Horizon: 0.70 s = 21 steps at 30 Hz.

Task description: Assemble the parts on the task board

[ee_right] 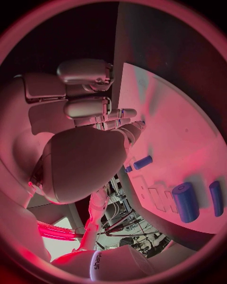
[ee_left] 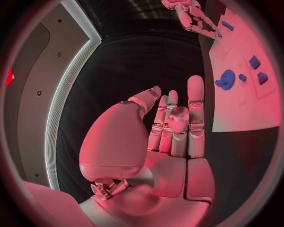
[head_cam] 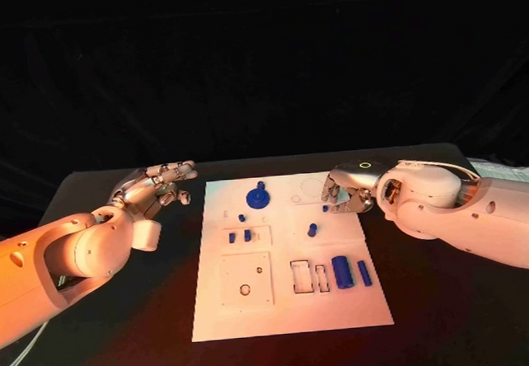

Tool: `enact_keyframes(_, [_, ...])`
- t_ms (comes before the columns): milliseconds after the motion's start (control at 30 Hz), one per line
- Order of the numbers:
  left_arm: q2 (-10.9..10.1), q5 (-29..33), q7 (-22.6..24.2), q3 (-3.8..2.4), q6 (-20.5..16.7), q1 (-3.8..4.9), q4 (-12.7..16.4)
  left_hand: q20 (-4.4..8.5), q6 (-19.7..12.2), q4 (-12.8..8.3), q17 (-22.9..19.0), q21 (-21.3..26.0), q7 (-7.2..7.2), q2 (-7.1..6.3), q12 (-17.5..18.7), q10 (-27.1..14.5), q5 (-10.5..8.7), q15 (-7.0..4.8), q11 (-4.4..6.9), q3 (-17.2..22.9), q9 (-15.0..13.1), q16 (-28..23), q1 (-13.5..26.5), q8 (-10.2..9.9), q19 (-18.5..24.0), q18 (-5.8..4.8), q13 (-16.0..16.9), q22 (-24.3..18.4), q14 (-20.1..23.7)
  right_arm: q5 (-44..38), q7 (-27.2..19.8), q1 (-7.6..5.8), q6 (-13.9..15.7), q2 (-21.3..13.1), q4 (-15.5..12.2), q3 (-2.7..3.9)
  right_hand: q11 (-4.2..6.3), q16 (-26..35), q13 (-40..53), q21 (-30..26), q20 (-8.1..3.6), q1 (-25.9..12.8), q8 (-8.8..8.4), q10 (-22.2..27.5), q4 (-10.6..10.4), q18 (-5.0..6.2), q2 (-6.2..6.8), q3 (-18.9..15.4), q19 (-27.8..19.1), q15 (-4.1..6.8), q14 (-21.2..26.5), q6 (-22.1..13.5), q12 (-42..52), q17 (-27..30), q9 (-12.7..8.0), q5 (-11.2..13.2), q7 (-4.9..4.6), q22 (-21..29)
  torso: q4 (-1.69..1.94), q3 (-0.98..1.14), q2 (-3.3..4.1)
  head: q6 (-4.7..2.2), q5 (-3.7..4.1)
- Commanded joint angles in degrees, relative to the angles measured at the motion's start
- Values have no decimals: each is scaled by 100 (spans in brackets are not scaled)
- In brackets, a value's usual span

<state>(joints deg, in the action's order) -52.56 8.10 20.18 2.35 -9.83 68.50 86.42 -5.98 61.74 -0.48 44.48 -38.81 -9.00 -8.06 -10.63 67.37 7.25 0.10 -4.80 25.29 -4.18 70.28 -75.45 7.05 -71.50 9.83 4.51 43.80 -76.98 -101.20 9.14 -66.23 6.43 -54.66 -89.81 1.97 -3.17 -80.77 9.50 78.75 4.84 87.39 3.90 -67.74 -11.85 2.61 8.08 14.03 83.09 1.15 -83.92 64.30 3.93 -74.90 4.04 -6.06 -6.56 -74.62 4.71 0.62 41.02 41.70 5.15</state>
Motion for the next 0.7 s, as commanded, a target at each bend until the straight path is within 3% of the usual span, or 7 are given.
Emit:
enact_keyframes(33, [-8,378,324,-2,168,-5,103,13,30,-10,-16,34,2,49,-28,39,13,-7,5,-27,4,-32,-4,27,44,69,5,-9,39,-417,118,23,-233,37,-10,1,-3,40,-45,-23,-17,-17,-18,51,5,101,79,63,-8,19,-362,26,-31,-230,-3,34,18,12,-6,7,0,2,-6])
enact_keyframes(100, [-9,382,330,-1,171,-8,144,14,32,-13,-23,36,3,50,-32,40,13,-8,6,-28,4,-35,-7,28,46,69,6,-11,42,-426,104,33,-247,64,-5,0,-3,46,-70,-28,-17,-26,-16,50,2,102,81,89,-10,19,-361,32,-29,-223,-2,35,20,16,-2,15,0,8,-11])
enact_keyframes(500, [-4,388,316,0,171,-18,263,19,32,-44,-87,55,6,60,-53,33,17,-13,10,-34,8,-63,-43,33,60,70,7,-26,71,-436,54,121,-263,263,153,-4,0,58,-245,-42,-27,-58,-15,19,8,104,42,329,-7,29,-364,61,-16,-212,1,41,23,25,0,16,2,28,-37])
enact_keyframes(700, [0,384,284,1,179,-20,276,20,18,-55,-123,66,-2,57,-58,16,16,-11,4,-42,13,-81,-49,27,68,68,5,-35,89,-407,25,143,-338,350,235,-9,10,59,-379,-47,-34,-68,-6,-30,39,103,-48,626,-1,36,-367,107,-4,-214,9,208,27,23,-2,17,3,50,-42])
